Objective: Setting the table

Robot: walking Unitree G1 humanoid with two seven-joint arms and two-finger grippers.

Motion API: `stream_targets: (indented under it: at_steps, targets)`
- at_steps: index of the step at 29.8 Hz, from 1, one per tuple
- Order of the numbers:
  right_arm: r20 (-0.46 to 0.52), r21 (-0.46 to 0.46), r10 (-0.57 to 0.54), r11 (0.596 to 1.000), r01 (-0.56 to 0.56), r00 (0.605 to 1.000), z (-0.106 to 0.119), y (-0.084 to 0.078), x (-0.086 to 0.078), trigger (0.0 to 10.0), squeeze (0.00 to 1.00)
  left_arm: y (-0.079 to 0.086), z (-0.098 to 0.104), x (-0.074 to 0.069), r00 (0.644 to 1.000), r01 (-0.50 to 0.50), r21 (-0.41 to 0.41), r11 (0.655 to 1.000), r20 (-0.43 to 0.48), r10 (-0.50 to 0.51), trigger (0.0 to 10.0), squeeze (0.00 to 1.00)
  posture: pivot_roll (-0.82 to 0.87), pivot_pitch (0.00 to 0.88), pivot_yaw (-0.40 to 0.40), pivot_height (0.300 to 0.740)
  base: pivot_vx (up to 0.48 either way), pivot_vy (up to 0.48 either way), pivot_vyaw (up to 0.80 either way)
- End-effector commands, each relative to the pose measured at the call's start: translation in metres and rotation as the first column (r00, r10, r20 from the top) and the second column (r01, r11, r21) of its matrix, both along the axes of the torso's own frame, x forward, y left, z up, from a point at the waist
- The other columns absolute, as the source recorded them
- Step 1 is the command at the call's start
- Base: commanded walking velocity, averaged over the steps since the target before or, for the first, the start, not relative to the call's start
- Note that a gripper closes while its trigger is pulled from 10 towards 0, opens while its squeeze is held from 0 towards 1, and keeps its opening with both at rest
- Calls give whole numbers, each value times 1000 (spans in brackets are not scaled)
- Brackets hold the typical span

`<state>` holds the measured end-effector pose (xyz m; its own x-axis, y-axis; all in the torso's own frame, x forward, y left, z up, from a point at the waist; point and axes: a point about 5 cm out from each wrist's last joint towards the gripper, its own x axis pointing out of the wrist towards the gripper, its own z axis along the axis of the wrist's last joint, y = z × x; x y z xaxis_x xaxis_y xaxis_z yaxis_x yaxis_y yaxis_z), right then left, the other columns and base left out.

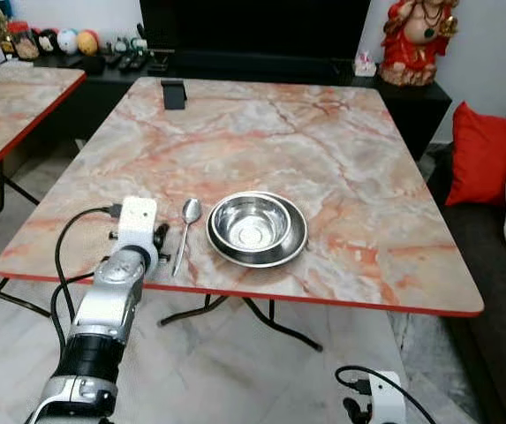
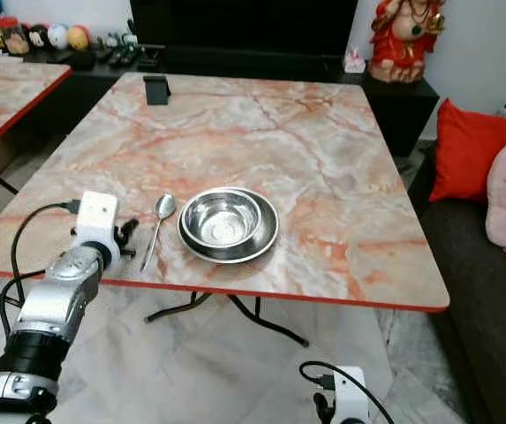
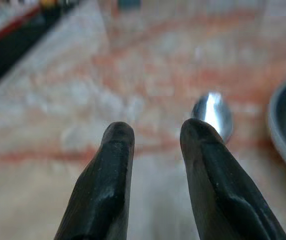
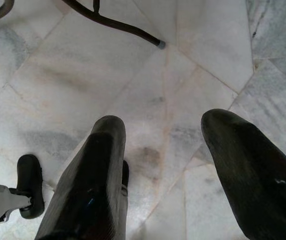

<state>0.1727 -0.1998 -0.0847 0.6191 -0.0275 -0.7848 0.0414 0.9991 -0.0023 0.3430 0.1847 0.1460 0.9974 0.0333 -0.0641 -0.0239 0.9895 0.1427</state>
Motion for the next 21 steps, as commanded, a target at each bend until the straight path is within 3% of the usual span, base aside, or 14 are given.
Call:
stream_targets:
  at_steps: [1, 8, 14, 21]
  targets:
    - [0, -4, -15, 1000, 15, 1000, -1, -2, -2, 10000, 0, -4, 2, -5, 997, -3, -41, 999, 79, 6, 10000, 0, 32, 0, -54, 740, 0, 0, 0]
    - [17, -3, -56, 998, 56, 998, -1, -2, -4, 10000, 0, -14, -8, -14, 982, 57, 3, 998, 179, -57, 10000, 0, 23, 0, -41, 740, 0, 0, 0]
    - [31, 5, -91, 996, 91, 995, -1, 0, -5, 10000, 0, -13, -5, -15, 970, 106, 52, 993, 216, -115, 10000, 0, 13, 0, -15, 740, 0, 0, 0]
    - [63, 7, -119, 993, 118, 991, 1, 0, -3, 10000, 0, -10, -4, -15, 965, 107, 68, 992, 234, -120, 10000, 0, 18, 0, 11, 740, 0, 374, 0]
